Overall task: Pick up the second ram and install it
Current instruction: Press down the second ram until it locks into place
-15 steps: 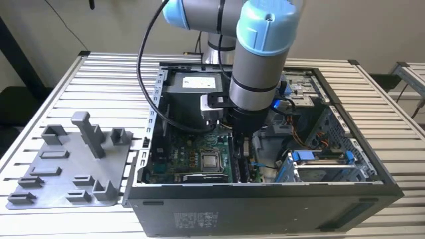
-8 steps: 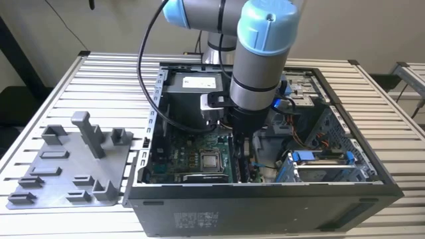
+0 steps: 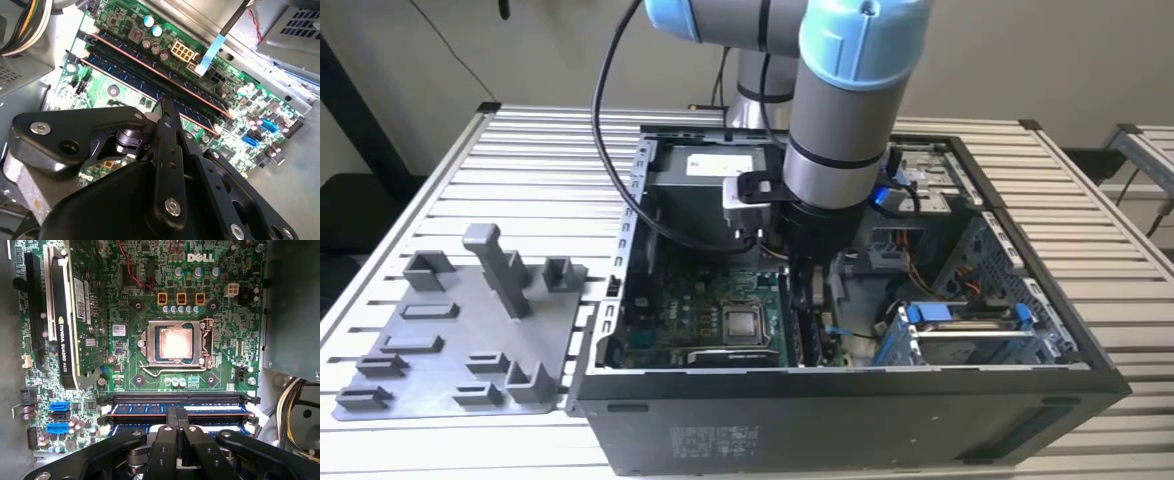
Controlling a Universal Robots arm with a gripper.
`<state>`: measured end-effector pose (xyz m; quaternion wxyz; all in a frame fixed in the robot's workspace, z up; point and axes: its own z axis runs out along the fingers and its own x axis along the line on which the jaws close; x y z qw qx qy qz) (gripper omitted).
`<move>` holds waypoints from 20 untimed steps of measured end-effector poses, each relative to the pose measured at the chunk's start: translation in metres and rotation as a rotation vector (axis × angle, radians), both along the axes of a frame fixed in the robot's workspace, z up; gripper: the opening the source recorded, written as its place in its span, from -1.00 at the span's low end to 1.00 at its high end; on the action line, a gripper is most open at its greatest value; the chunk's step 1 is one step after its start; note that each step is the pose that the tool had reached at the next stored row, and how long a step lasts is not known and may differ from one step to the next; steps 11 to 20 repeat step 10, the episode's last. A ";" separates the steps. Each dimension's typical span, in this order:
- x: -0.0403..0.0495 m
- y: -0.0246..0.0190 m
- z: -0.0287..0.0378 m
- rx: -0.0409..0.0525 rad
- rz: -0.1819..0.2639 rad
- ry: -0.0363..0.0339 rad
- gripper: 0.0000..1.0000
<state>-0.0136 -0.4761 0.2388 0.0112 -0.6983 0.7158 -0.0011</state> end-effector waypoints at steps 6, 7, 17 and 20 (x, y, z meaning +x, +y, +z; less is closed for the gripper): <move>0.0000 0.0001 0.0063 0.0003 0.000 -0.0001 -0.79; 0.0000 0.0000 0.0066 0.0001 0.000 0.0000 -0.79; 0.0000 0.0000 0.0070 0.0001 0.000 0.0000 -0.79; 0.0000 0.0000 0.0070 0.0001 0.000 0.0000 -0.79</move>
